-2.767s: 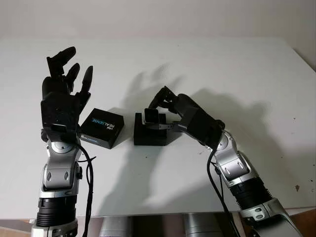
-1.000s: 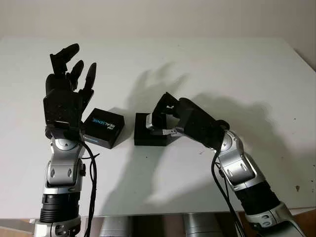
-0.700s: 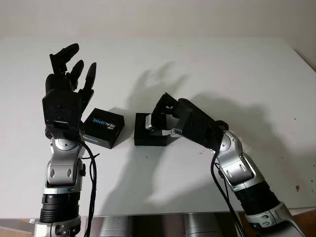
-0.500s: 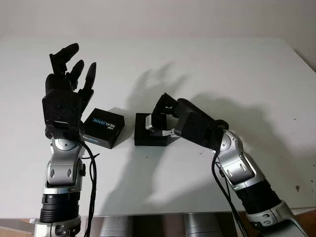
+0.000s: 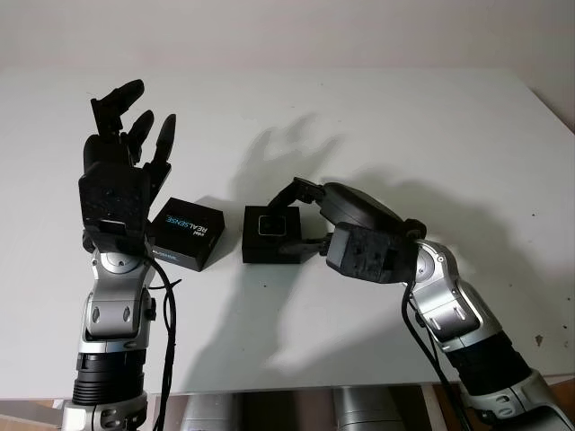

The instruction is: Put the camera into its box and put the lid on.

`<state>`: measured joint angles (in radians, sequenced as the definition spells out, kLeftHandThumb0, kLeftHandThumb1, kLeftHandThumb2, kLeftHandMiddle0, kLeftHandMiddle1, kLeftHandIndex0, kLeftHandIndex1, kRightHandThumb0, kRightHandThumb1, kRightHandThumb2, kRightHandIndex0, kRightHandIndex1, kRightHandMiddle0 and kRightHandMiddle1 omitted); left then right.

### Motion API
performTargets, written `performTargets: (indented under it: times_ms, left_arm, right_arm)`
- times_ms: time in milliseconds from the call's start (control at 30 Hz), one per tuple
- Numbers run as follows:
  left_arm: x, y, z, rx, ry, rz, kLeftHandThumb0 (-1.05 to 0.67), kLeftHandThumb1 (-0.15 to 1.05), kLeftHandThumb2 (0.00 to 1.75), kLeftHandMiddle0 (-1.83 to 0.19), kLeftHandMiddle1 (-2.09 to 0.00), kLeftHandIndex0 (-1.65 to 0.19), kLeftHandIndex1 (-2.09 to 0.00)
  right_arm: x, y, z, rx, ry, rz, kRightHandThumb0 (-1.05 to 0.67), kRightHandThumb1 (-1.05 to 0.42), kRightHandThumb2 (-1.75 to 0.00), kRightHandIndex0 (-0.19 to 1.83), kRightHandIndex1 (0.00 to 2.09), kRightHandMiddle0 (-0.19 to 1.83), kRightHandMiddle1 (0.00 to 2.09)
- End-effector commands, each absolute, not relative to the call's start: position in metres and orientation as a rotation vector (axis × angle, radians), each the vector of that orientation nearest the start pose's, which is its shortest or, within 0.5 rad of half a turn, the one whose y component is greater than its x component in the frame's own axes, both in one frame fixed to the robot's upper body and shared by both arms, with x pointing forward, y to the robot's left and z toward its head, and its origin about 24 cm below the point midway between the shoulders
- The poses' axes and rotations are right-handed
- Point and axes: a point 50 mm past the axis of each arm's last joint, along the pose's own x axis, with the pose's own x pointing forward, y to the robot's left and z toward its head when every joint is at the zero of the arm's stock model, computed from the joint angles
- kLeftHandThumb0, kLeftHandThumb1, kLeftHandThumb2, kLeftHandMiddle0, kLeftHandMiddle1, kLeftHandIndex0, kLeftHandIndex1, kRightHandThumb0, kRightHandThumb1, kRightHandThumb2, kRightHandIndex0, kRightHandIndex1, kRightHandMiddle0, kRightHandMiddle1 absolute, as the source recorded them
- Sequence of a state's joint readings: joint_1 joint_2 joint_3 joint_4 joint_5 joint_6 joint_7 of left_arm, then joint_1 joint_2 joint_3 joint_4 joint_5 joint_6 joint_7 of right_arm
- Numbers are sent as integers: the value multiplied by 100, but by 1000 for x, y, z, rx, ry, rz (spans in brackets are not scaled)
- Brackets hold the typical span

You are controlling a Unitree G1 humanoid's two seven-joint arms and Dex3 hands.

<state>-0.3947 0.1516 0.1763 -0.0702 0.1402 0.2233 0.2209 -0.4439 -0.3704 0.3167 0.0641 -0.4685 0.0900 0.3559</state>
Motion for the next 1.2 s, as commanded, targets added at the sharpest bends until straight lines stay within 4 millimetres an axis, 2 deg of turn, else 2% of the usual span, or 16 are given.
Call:
performTargets:
  times_ms: [0,200,433,667,767,833,900,967,1167]
  left_arm:
    - [309,203,159,202,-284,365,-54,105,29,-19,-33,14,-98]
    - [308,203,158,205,-284,368,-54,105,29,-20,-33,15,-99]
    - [307,207,160,210,-306,368,-54,105,29,-20,-35,16,-102]
    - [298,216,173,240,-328,322,-52,105,28,-12,-39,19,-97]
    - [292,225,181,404,-318,245,-55,105,29,-10,-43,18,-87]
    - [287,234,188,507,-295,152,-60,105,27,-14,-29,12,-66]
    - [284,241,192,553,-269,78,-62,105,26,-17,-20,7,-54]
    - [280,250,198,656,-228,-10,-64,105,13,-17,-12,6,-41]
    - [272,263,212,936,-90,-214,-66,97,4,-9,-4,6,-21]
  right_arm:
    - [316,-118,117,-966,-169,528,-60,-93,-5,7,5,18,37]
    - [319,-122,126,-931,-233,480,-62,-92,-5,8,5,19,33]
    - [324,-130,144,-757,-308,395,-60,-96,-7,9,6,17,26]
    - [327,-140,163,-657,-384,332,-64,-104,-8,10,6,14,21]
    - [329,-146,167,-593,-387,320,-65,-104,-7,11,7,15,21]
    - [332,-154,170,-512,-362,342,-66,-105,-8,9,5,11,20]
    - [333,-160,173,-461,-342,356,-67,-105,-9,9,5,10,19]
    - [334,-170,176,-413,-326,359,-76,-105,-19,5,4,7,16]
    - [337,-194,188,-234,-329,332,-81,-105,-46,1,3,3,10]
